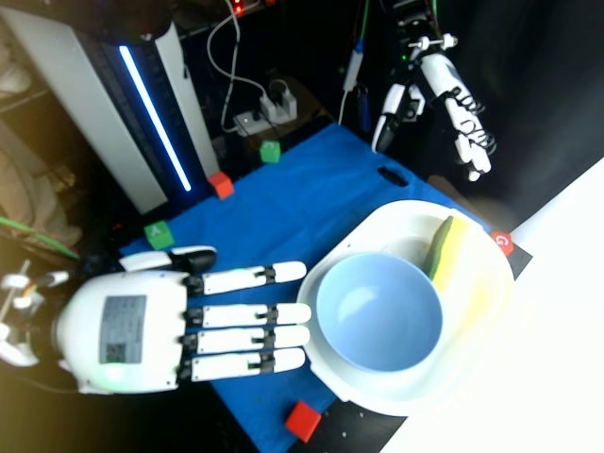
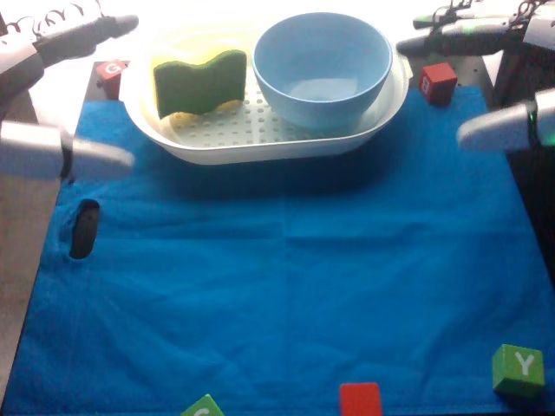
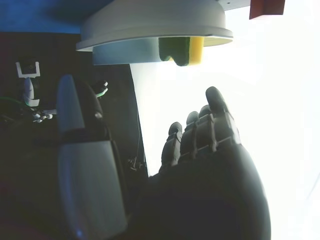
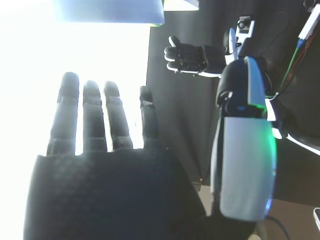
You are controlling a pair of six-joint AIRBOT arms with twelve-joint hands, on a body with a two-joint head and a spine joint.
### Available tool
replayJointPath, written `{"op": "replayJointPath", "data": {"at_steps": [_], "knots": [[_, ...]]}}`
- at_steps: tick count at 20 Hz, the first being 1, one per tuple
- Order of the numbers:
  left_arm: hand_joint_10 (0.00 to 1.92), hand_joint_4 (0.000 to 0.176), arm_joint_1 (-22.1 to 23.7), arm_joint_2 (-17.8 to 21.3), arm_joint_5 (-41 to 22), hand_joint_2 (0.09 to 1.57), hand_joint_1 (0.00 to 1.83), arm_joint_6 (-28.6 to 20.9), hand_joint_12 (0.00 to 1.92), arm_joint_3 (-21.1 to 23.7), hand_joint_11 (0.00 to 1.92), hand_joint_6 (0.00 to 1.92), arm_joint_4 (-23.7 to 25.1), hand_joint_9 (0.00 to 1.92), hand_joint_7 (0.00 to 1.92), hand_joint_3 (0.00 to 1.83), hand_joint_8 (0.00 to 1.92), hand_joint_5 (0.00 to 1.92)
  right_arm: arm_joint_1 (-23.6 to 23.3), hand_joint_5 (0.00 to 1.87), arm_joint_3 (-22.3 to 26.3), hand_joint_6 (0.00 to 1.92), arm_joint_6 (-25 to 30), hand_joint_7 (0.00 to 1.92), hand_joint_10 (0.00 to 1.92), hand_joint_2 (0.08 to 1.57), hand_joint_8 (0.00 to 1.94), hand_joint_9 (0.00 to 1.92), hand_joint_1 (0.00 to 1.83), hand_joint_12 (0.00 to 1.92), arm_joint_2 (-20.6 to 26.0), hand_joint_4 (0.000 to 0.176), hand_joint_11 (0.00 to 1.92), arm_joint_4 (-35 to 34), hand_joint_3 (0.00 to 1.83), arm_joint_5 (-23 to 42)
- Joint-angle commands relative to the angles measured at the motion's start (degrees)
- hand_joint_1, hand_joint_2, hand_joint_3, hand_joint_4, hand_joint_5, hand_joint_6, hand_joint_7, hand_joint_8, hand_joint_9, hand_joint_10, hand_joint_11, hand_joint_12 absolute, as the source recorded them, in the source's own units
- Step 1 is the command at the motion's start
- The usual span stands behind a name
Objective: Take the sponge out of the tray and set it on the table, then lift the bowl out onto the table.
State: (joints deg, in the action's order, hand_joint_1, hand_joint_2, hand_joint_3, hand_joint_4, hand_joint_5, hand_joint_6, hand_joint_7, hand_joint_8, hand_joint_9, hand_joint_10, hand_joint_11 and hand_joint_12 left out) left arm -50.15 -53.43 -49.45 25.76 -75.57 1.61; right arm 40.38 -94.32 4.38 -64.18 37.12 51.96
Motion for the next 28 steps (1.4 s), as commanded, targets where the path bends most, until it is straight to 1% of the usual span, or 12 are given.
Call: {"op": "replayJointPath", "data": {"at_steps": [1, 5, 8, 10, 14, 18, 21, 22, 23, 24, 25, 28], "knots": [[0.00, 0.135, 1.24, -0.41, -5.95, 0.95, 0.70, -0.23, 0.10, -0.68, 0.00, 0.01, -1.40, 0.04, 0.13, 0.01, 0.00, 0.24, -0.63, 0.36, -0.33, 0.01, 0.44, 0.13, 0.00, 1.17, 0.00, 0.05, 0.22, 0.32, -0.26, 0.172, 0.00, -3.54, 0.00, 4.67], [0.01, 0.114, 6.93, -2.29, -2.02, 0.96, 0.73, -0.23, 0.06, -3.32, 0.03, 0.01, 1.97, 0.05, 0.14, 0.01, 0.00, 0.28, -0.62, 0.40, -0.43, 0.01, 0.44, 0.11, 0.00, 1.21, 0.00, 0.02, 0.23, 0.25, -0.44, 0.130, 0.00, -2.88, 0.00, 3.97], [0.01, 0.077, 13.83, -6.02, 4.19, 0.98, 0.74, -0.23, 0.09, -7.49, 0.06, 0.01, 6.19, 0.11, 0.20, 0.00, 0.00, 0.33, -0.62, 0.41, -0.56, 0.01, 0.44, 0.11, 0.00, 1.22, 0.00, 0.02, 0.22, 0.23, -0.60, 0.141, 0.00, -2.78, 0.01, 3.70], [0.00, 0.096, 18.88, -9.43, 10.16, 0.99, 0.76, -0.23, 0.14, -11.32, 0.09, 0.00, 9.17, 0.16, 0.26, 0.00, 0.00, 0.37, -0.62, 0.44, -0.65, 0.01, 0.44, 0.11, 0.00, 1.21, 0.00, 0.01, 0.23, 0.22, -0.73, 0.136, 0.00, -2.55, 0.00, 3.70], [0.00, 0.067, 21.08, -14.67, 17.81, 0.99, 0.79, -0.02, 0.76, -17.72, 0.11, 0.00, 9.38, 0.51, 0.57, 0.00, 0.00, 0.58, -0.62, 0.50, -1.24, 0.01, 0.44, 0.12, 0.00, 1.22, 0.00, 0.00, 0.20, 0.07, -1.23, 0.149, 0.01, -2.08, 0.00, 3.64], [0.02, 0.081, 22.02, -18.92, 24.25, 1.02, 0.79, 0.67, 1.06, -22.84, 0.06, 0.00, 9.38, 0.66, 0.70, 0.00, 0.01, 0.69, -0.62, 0.55, -1.42, 0.00, 0.44, 0.12, 0.00, 1.23, 0.00, 0.01, 0.29, 0.18, -1.40, 0.119, 0.00, -1.61, 0.00, 3.40], [0.08, 0.012, 22.10, -21.39, 26.97, 1.05, 0.94, 0.70, 1.30, -25.49, 0.18, 0.03, 9.55, 0.81, 0.88, 0.00, 0.05, 0.85, -0.62, 0.56, -1.55, 0.00, 0.44, 0.12, 0.00, 1.25, 0.00, 0.01, 0.28, 0.18, -1.57, 0.117, 0.00, -1.29, 0.01, 3.31], [0.25, 0.000, 22.18, -21.63, 26.90, 1.13, 1.15, 0.68, 1.53, -25.61, 0.16, 0.77, 9.52, 0.85, 0.88, 0.01, 1.04, 0.89, -0.62, 0.55, -1.54, 0.00, 0.44, 0.12, 0.00, 1.26, 0.00, 0.01, 0.28, 0.18, -1.61, 0.123, 0.00, -1.29, 0.01, 3.31], [0.94, 0.000, 22.28, -21.71, 26.61, 1.19, 1.18, 0.68, 1.75, -25.63, 0.20, 1.01, 9.24, 0.67, 0.83, 0.00, 1.36, 0.83, -0.61, 0.56, -1.54, 0.00, 0.45, 0.12, 0.00, 1.26, 0.00, 0.01, 0.30, 0.19, -1.64, 0.122, 0.00, -1.26, 0.01, 3.30], [1.31, 0.000, 22.44, -21.70, 26.13, 1.22, 1.19, 0.66, 1.88, -25.61, 0.19, 1.11, 9.05, 0.57, 0.80, 0.00, 1.46, 0.79, -0.61, 0.55, -1.54, 0.00, 0.45, 0.12, 0.00, 1.27, 0.00, 0.01, 0.28, 0.19, -1.66, 0.128, 0.00, -1.18, 0.01, 3.15], [1.28, 0.000, 22.74, -21.69, 25.69, 1.22, 1.18, 0.65, 1.68, -25.60, 0.11, 1.24, 8.99, 0.53, 0.83, 0.00, 1.37, 0.75, -0.61, 0.53, -1.53, 0.00, 0.45, 0.12, 0.00, 1.27, 0.00, 0.01, 0.24, 0.13, -1.66, 0.150, 0.00, -1.13, 0.00, 2.94], [1.14, 0.017, 23.92, -20.91, 23.90, 1.24, 1.15, 0.65, 1.51, -24.86, 0.00, 1.43, 8.90, 0.47, 0.81, 0.00, 1.31, 0.69, -0.61, 0.54, -1.53, 0.00, 0.45, 0.12, 0.00, 1.28, 0.00, 0.03, 0.26, 0.14, -1.66, 0.142, 0.00, -1.07, 0.00, 2.48]]}}
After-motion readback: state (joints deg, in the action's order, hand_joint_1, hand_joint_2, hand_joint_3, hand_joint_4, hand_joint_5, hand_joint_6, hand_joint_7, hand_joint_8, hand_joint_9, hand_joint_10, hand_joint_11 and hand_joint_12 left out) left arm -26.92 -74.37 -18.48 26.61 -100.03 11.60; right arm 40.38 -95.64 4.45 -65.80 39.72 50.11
